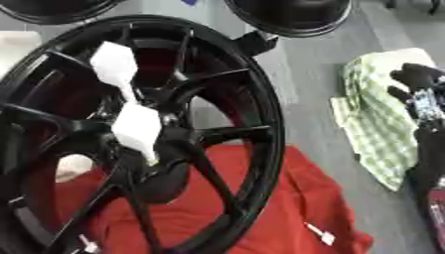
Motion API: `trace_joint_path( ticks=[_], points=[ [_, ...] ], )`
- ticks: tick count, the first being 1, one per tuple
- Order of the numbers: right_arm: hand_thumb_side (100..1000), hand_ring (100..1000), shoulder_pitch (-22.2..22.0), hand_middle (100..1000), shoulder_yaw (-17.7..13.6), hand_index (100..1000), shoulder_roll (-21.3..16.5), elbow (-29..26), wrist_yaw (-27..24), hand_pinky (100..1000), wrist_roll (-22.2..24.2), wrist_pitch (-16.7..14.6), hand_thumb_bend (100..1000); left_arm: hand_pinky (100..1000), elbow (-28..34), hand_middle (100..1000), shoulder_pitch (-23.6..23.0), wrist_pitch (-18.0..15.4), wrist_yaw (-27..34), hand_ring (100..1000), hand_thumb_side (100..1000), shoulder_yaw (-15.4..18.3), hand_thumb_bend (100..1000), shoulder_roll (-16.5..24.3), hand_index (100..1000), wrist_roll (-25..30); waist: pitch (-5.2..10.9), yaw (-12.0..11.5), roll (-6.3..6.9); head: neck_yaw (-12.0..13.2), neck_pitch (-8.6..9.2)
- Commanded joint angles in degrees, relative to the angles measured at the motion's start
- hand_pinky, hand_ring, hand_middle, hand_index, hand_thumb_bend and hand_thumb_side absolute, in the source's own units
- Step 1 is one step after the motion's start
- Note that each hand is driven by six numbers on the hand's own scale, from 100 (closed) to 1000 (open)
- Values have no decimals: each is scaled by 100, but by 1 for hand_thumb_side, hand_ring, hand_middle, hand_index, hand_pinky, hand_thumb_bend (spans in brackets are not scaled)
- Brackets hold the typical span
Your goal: Pull the pin out of the wheel hub.
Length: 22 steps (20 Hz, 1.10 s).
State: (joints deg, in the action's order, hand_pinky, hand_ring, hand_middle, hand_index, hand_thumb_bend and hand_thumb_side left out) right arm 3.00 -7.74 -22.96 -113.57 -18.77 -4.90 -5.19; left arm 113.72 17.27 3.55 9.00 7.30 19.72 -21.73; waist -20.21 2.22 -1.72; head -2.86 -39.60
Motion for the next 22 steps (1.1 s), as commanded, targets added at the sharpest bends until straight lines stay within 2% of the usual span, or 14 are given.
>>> trace_joint_path(
  ticks=[1, 5, 10, 17, 18, 19, 20, 22],
  points=[
    [501, 893, 6, 687, -29, 748, -92, -102, -28, 883, 20, -3, 100, 695, 87, 553, 101, -14, -67, 614, 801, 13, 100, 289, 667, 24, 85, 9, 15, 11, 53],
    [501, 894, -37, 687, -32, 748, -141, -102, -9, 883, 13, 9, 100, 696, 87, 553, 183, -98, -295, 614, 772, -112, 100, 792, 671, 141, 130, 11, 75, -9, 35],
    [503, 895, -151, 688, -45, 748, -240, -102, 46, 884, -11, 20, 100, 704, 87, 566, 287, -182, -697, 624, 745, -665, 100, 1457, 685, 528, 222, 2, 205, -71, -7],
    [503, 895, -311, 688, -64, 748, -330, -102, 129, 885, -48, 23, 100, 714, 87, 586, 693, 150, -1284, 640, 743, -1321, 100, 2412, 707, 1115, 331, -34, 307, -140, -68],
    [503, 895, -321, 689, -58, 749, -332, -102, 136, 885, -48, 21, 100, 715, 87, 591, 742, 210, -1388, 643, 745, -1362, 100, 2847, 711, 1288, 340, -22, 297, -120, -73],
    [504, 895, -314, 689, -39, 749, -317, -102, 131, 885, -37, 23, 100, 718, 87, 597, 755, 223, -1369, 647, 746, -1278, 100, 3485, 716, 1525, 343, 14, 271, -74, -72],
    [504, 895, -315, 689, -26, 749, -310, -102, 128, 885, -27, 28, 100, 720, 87, 601, 778, 189, -1294, 650, 745, -1203, 100, 3909, 720, 1791, 352, 37, 263, -51, -70],
    [505, 895, -339, 689, -18, 749, -309, -102, 132, 885, -19, 40, 100, 725, 87, 611, 870, 71, -1223, 657, 743, -1133, 100, 4336, 727, 2311, 376, 50, 268, -53, -73]
  ],
)
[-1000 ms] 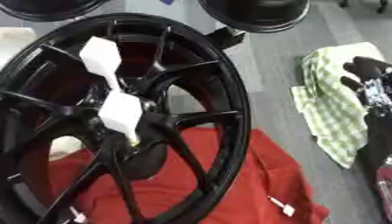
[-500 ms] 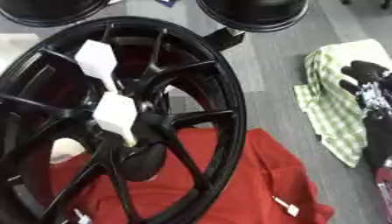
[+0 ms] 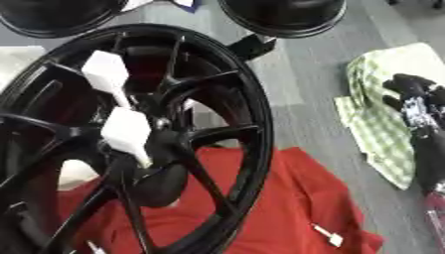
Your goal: Pull the pin out of the wheel hub.
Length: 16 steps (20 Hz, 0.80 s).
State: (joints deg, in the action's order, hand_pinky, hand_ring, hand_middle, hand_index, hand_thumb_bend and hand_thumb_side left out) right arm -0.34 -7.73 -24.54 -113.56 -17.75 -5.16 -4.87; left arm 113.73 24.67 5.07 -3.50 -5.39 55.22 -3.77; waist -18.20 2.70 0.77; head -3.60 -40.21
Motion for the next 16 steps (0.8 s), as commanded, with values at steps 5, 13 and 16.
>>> trace_joint_path(
  ticks=[5, 13, 16],
  points=[
    [506, 895, -104, 689, -31, 749, -183, -103, 67, 886, 0, 13, 100, 741, 86, 644, 545, -422, -66, 681, 727, 110, 100, 1156, 749, 1843, 246, -10, 56, -50, -51],
    [511, 896, -220, 689, -33, 749, -241, -103, 124, 886, -4, 22, 100, 775, 86, 716, 1101, -763, -100, 737, 719, -251, 100, 1377, 798, 3311, 326, -55, 134, -187, -63],
    [513, 896, -252, 689, -30, 749, -252, -103, 152, 887, 2, 30, 100, 787, 86, 739, 1367, -869, -145, 751, 738, -493, 100, 1403, 814, 3932, 334, -39, 170, -173, -71]
  ],
)
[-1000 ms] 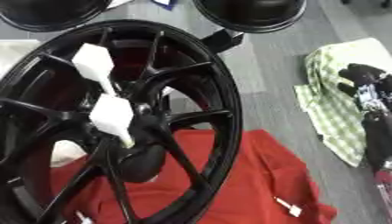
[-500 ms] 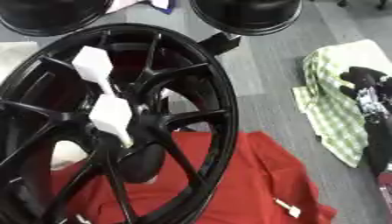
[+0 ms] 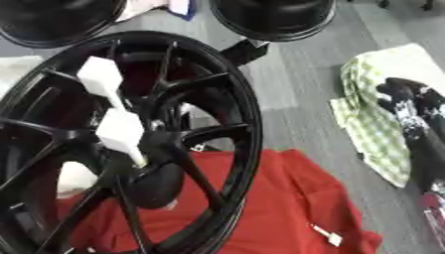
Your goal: Pull the pin out of the wheel hub.
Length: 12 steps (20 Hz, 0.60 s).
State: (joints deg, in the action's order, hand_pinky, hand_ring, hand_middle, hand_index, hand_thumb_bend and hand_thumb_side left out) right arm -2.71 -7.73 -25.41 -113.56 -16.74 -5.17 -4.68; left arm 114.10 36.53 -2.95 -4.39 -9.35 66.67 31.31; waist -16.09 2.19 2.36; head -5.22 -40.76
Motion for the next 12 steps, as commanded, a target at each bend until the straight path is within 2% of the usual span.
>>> trace_joint_path(
  ticks=[1, 7, 12],
  points=[
    [513, 896, -18, 689, -30, 749, -168, -103, 59, 887, 5, 11, 100, 789, 49, 741, 279, -70, -72, 754, 747, -174, 100, 248, 816, 632, 124, 18, 21, -5, -16],
    [518, 897, -32, 689, -20, 749, -190, -103, 91, 888, 16, 24, 100, 798, 29, 756, 880, 53, -200, 769, 756, -651, 100, 87, 824, 1597, 101, 60, 79, 50, -19],
    [521, 897, -30, 689, -12, 750, -175, -103, 99, 888, 22, 49, 100, 797, -306, 755, 1551, 67, -284, 769, 749, -1000, 100, -326, 825, 1902, 96, 73, 96, 113, 5]
  ],
)
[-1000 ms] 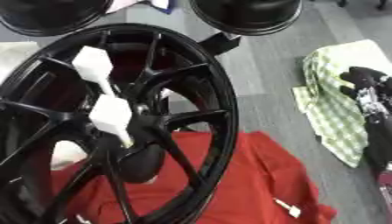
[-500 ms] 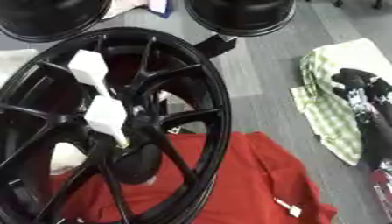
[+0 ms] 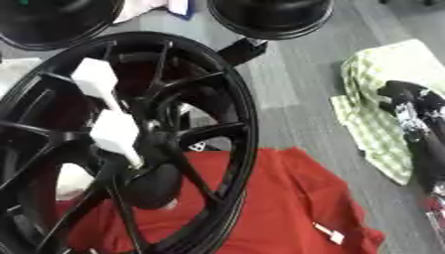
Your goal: Pull the pin out of the wheel hub.
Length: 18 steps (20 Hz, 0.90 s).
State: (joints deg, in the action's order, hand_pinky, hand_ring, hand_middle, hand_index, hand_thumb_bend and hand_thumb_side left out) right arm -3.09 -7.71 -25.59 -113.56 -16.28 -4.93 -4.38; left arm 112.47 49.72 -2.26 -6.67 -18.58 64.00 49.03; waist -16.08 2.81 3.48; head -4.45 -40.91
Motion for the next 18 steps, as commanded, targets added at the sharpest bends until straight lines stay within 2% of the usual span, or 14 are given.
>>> trace_joint_path(
  ticks=[1, 6, 11, 18],
  points=[
    [521, 897, 9, 690, -13, 750, -153, -103, 49, 888, 0, 20, 100, 796, -235, 753, 356, -12, -67, 767, 747, -130, 100, -152, 824, 151, 100, 12, -18, 39, 22],
    [522, 898, 13, 690, -10, 750, -148, -103, 29, 889, 15, 18, 100, 788, -754, 745, 815, 36, -100, 760, 741, -400, 100, -565, 818, 49, 115, 22, -35, 29, 21],
    [527, 898, 28, 690, 9, 750, -119, -103, 1, 889, 51, 52, 100, 790, -1320, 754, 1198, 355, -329, 770, 743, -720, 117, -1029, 827, -239, 107, 44, -49, 44, 45],
    [533, 899, 79, 690, 26, 750, -73, -103, -18, 889, 82, 91, 100, 834, -1815, 817, 1479, 798, -460, 834, 692, -1008, 257, -1455, 895, -189, 49, 107, -35, 89, 78]
  ],
)
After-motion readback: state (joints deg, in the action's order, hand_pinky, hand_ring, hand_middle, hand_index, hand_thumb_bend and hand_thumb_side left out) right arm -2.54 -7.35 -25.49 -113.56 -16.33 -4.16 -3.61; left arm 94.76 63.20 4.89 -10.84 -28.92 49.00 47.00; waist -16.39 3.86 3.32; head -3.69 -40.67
